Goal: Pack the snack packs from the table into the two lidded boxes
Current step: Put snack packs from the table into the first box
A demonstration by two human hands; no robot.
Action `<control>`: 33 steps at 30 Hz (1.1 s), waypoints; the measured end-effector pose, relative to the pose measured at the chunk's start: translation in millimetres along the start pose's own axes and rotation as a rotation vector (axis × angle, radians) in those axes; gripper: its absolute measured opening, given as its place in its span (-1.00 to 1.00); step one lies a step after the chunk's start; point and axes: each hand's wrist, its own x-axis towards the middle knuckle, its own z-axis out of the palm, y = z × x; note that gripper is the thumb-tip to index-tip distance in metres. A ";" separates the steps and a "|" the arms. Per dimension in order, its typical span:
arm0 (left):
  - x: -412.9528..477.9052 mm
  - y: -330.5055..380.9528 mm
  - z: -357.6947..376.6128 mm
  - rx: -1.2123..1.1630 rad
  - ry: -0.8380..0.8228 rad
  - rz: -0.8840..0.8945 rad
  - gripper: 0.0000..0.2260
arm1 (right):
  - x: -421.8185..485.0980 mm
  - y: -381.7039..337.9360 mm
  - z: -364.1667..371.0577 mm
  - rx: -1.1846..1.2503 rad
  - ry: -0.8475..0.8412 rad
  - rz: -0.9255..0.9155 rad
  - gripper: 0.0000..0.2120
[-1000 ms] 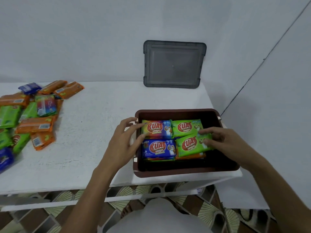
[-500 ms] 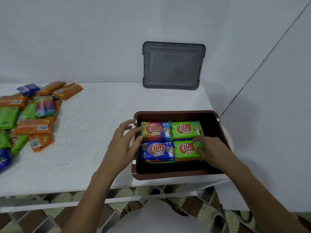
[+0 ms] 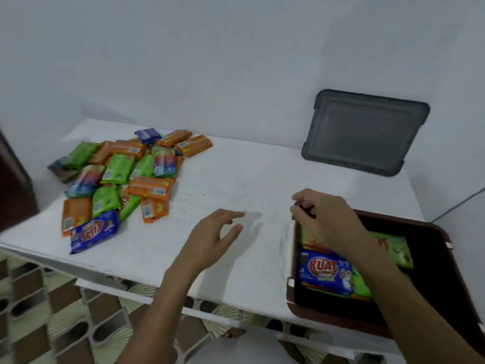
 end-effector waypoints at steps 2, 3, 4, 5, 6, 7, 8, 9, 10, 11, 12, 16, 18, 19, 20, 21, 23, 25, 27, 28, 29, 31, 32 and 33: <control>3.7 -27.1 -22.6 0.054 0.055 -0.055 -0.72 | 31.7 -20.1 15.0 0.015 0.019 -0.058 -0.73; 7.0 -40.5 -33.6 0.081 0.089 -0.083 -0.73 | 49.7 -29.7 22.6 0.010 0.014 -0.078 -0.71; 11.3 -55.0 -44.8 0.104 0.121 -0.114 -0.74 | 68.7 -39.6 30.3 -0.003 0.004 -0.094 -0.70; 16.4 -68.4 -55.8 0.129 0.145 -0.145 -0.74 | 88.6 -49.9 38.6 -0.022 -0.006 -0.111 -0.69; 21.9 -81.6 -66.7 0.162 0.161 -0.173 -0.75 | 109.4 -59.4 47.9 -0.046 -0.017 -0.130 -0.68; 27.8 -93.9 -77.4 0.200 0.172 -0.195 -0.74 | 130.4 -68.7 57.8 -0.073 -0.028 -0.153 -0.67; 34.1 -105.8 -87.6 0.234 0.177 -0.218 -0.74 | 151.0 -78.0 67.9 -0.102 -0.043 -0.176 -0.66; 40.4 -117.7 -97.0 0.261 0.169 -0.249 -0.73 | 170.7 -87.2 78.2 -0.132 -0.064 -0.198 -0.64; 45.7 -127.2 -106.0 0.285 0.154 -0.282 -0.71 | 189.4 -96.0 89.5 -0.159 -0.095 -0.215 -0.61; 50.8 -138.0 -113.6 0.300 0.129 -0.317 -0.69 | 206.8 -104.7 100.1 -0.185 -0.129 -0.228 -0.59; 54.8 -145.9 -121.3 0.320 0.093 -0.349 -0.65 | 223.5 -112.9 111.2 -0.211 -0.165 -0.240 -0.56; 63.3 -171.0 -139.9 0.444 -0.138 -0.411 -0.46 | 278.7 -142.0 149.5 -0.258 -0.256 -0.286 -0.50; 63.6 -179.2 -140.9 0.469 -0.250 -0.440 -0.40 | 300.3 -153.6 164.9 -0.314 -0.288 -0.299 -0.44; 63.8 -182.4 -141.0 0.475 -0.284 -0.441 -0.37 | 309.7 -158.1 171.3 -0.355 -0.306 -0.297 -0.42; 63.8 -185.0 -140.9 0.478 -0.296 -0.434 -0.35 | 318.1 -161.5 176.6 -0.399 -0.321 -0.294 -0.41; 63.4 -189.6 -140.6 0.475 -0.298 -0.427 -0.35 | 324.7 -163.8 180.5 -0.447 -0.331 -0.299 -0.40; 63.6 -194.7 -142.4 0.476 -0.289 -0.410 -0.37 | 335.6 -165.6 187.9 -0.542 -0.331 -0.338 -0.38; 64.7 -198.0 -142.6 0.485 -0.278 -0.389 -0.39 | 343.5 -164.3 194.9 -0.584 -0.336 -0.356 -0.35; 66.9 -198.6 -143.0 0.488 -0.274 -0.372 -0.40 | 348.5 -162.0 200.6 -0.597 -0.346 -0.359 -0.30; 67.7 -199.5 -144.2 0.495 -0.276 -0.363 -0.40 | 350.5 -161.0 203.1 -0.611 -0.339 -0.370 -0.29; 68.0 -200.7 -145.8 0.509 -0.282 -0.353 -0.40 | 351.2 -160.6 204.7 -0.624 -0.330 -0.382 -0.30; 67.8 -202.5 -148.6 0.524 -0.292 -0.338 -0.39 | 350.4 -160.8 205.0 -0.637 -0.316 -0.405 -0.34; 68.5 -203.2 -149.3 0.520 -0.291 -0.335 -0.39 | 349.5 -159.9 203.3 -0.637 -0.310 -0.415 -0.37; 69.4 -203.5 -151.1 0.513 -0.287 -0.336 -0.39 | 348.4 -159.7 200.4 -0.619 -0.315 -0.414 -0.38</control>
